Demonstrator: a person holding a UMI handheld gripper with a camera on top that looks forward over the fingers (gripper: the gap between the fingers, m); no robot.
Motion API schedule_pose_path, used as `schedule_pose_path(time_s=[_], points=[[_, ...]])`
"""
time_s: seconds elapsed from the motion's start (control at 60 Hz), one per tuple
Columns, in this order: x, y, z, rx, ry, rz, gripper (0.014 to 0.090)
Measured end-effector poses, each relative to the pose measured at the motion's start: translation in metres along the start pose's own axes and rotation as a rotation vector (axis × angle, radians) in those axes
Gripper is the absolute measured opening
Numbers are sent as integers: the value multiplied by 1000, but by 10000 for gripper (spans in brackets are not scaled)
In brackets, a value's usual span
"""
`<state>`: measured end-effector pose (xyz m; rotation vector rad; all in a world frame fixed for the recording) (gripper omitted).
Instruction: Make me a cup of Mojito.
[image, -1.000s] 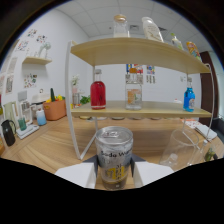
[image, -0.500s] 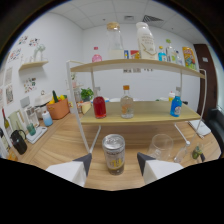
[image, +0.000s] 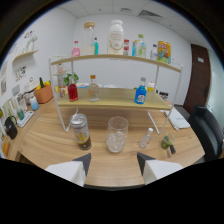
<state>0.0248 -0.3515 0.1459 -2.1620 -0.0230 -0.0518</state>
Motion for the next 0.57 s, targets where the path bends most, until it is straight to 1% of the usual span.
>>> schedule_pose_path(time_s=[0.3, 0.567], points=[[8, 9, 5, -39, -15, 3, 856], [6, 12, 6, -49, -19, 9, 855]])
